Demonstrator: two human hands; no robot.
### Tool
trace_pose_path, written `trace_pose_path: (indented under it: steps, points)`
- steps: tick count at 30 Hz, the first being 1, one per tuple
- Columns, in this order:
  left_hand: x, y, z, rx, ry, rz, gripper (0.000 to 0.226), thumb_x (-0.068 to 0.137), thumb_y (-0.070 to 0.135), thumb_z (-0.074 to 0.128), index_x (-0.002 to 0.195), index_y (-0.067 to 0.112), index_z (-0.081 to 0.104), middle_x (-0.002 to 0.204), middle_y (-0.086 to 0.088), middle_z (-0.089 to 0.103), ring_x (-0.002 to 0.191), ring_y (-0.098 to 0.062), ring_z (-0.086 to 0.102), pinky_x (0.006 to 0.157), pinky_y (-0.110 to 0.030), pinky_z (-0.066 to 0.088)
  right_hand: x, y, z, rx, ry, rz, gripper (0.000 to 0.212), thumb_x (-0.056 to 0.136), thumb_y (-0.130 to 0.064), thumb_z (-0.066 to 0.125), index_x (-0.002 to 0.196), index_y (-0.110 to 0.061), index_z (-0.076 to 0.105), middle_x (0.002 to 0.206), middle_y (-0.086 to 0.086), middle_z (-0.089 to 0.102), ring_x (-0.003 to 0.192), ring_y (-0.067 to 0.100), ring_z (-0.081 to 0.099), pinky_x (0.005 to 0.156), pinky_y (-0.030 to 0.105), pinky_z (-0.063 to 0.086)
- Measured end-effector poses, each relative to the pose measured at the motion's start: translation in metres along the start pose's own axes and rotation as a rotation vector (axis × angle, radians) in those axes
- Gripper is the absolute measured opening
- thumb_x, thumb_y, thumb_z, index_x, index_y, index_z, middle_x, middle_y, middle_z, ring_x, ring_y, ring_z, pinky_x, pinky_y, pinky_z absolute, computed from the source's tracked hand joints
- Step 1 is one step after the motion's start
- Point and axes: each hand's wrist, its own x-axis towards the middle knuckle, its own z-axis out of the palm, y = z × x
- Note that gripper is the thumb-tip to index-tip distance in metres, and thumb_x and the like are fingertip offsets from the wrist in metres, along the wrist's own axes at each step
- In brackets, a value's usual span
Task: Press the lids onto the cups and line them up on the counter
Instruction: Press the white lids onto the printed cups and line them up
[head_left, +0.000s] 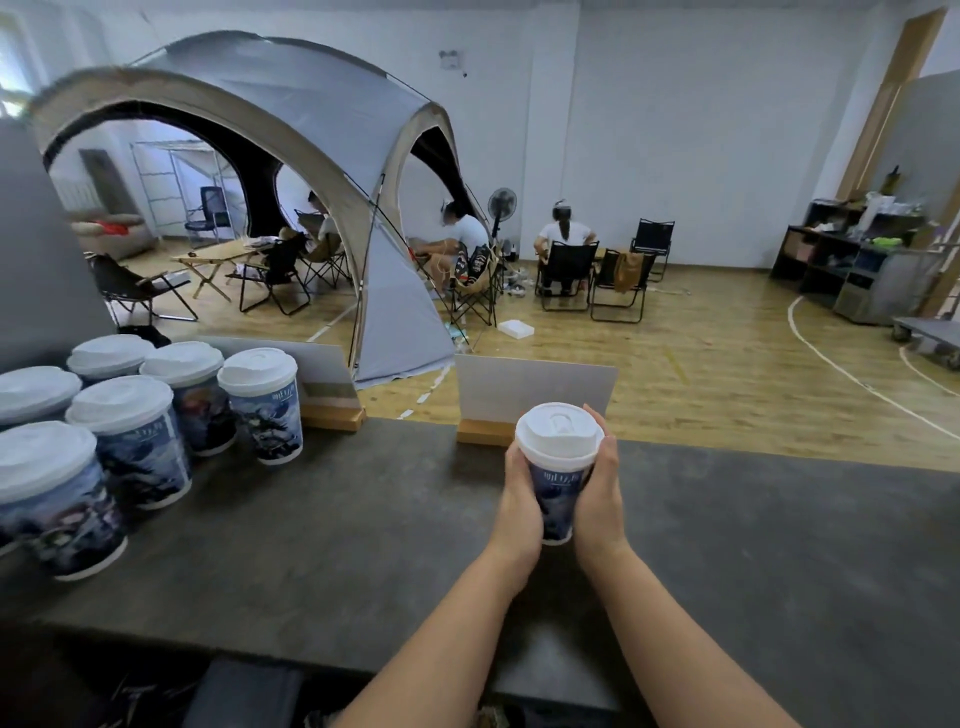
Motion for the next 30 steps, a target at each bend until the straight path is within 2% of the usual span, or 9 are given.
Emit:
trace_pose_path:
  steps: [3,6,9,12,15,18,20,25,30]
  points:
    - [-0.004,0.007,-0.015,-0.134,0.045,-0.064,0.05,0.105,0.044,0.029,0.122,0.013,0.064,0.126,-0.008,0.067,0.117,-0.02,0.061,0.091,-0.026,0.05,-0.008,0.0,0.019,-0.017,-0.032,0.002,0.041,0.087,-0.043,0.039,0.119,-0.028,0.059,0.12,0.008,0.065,0.115,0.028,0.061,0.094,0.045,0.052]
    - [-0.009,0.028,-0.037,-0.201,0.131,-0.005,0.048,0.1,0.049,0.036,0.118,0.015,0.067,0.122,-0.007,0.069,0.116,-0.022,0.063,0.094,-0.033,0.049,-0.02,0.004,0.047,0.014,-0.119,-0.011,0.035,0.091,-0.038,0.038,0.116,-0.029,0.06,0.114,0.0,0.068,0.111,0.022,0.063,0.09,0.039,0.053]
    - [-0.018,0.052,-0.07,-0.112,0.181,0.242,0.04,0.098,0.044,0.044,0.128,0.019,0.051,0.124,-0.009,0.063,0.111,-0.022,0.064,0.079,-0.028,0.056,-0.038,0.012,0.084,0.015,-0.232,0.013,0.049,0.091,-0.045,0.042,0.128,-0.014,0.053,0.122,0.01,0.064,0.115,0.025,0.061,0.087,0.031,0.054]
    - [-0.023,0.077,-0.118,0.024,0.322,0.446,0.015,0.105,0.03,0.035,0.113,0.022,0.044,0.12,-0.014,0.058,0.105,-0.02,0.061,0.079,-0.028,0.056,-0.057,0.024,0.121,-0.048,-0.394,0.093,0.064,0.082,-0.047,0.052,0.132,-0.007,0.044,0.124,0.01,0.06,0.107,0.016,0.063,0.074,0.019,0.054]
    - [-0.024,0.104,-0.176,0.107,0.46,0.489,0.061,0.086,0.063,0.04,0.12,0.012,0.049,0.126,-0.021,0.058,0.117,-0.033,0.057,0.101,-0.048,0.047,-0.073,0.041,0.16,-0.081,-0.547,0.151,0.032,0.099,-0.022,0.046,0.13,-0.016,0.045,0.124,0.0,0.058,0.099,0.0,0.062,0.07,0.011,0.051]
    - [-0.019,0.125,-0.228,0.256,0.584,0.478,0.077,0.082,0.08,0.034,0.123,0.018,0.056,0.126,-0.012,0.061,0.123,-0.033,0.053,0.107,-0.058,0.04,-0.084,0.064,0.195,-0.13,-0.65,0.132,0.046,0.089,-0.032,0.053,0.133,-0.027,0.045,0.121,-0.011,0.062,0.105,-0.003,0.063,0.081,0.017,0.053]
    - [-0.017,0.139,-0.249,0.325,0.603,0.494,0.065,0.088,0.075,0.03,0.123,0.028,0.059,0.128,-0.004,0.061,0.127,-0.025,0.051,0.11,-0.053,0.038,-0.089,0.079,0.214,-0.138,-0.677,0.133,0.046,0.09,-0.035,0.059,0.133,-0.033,0.046,0.12,-0.011,0.065,0.113,0.006,0.062,0.09,0.027,0.054]
    - [-0.011,0.151,-0.276,0.204,0.487,0.494,0.034,0.108,0.02,0.028,0.13,0.025,0.054,0.136,0.001,0.057,0.13,-0.01,0.05,0.105,-0.025,0.04,-0.086,0.105,0.245,-0.182,-0.59,0.12,0.061,0.083,-0.045,0.062,0.14,-0.03,0.046,0.128,0.002,0.063,0.122,0.021,0.058,0.103,0.05,0.048]
    - [-0.009,0.144,-0.293,0.21,0.484,0.528,0.021,0.091,0.029,0.041,0.111,0.026,0.05,0.121,0.002,0.058,0.111,-0.007,0.055,0.091,-0.019,0.043,-0.08,0.123,0.253,-0.246,-0.522,0.121,0.059,0.083,-0.043,0.064,0.138,-0.03,0.048,0.124,0.005,0.064,0.119,0.019,0.06,0.103,0.046,0.048]
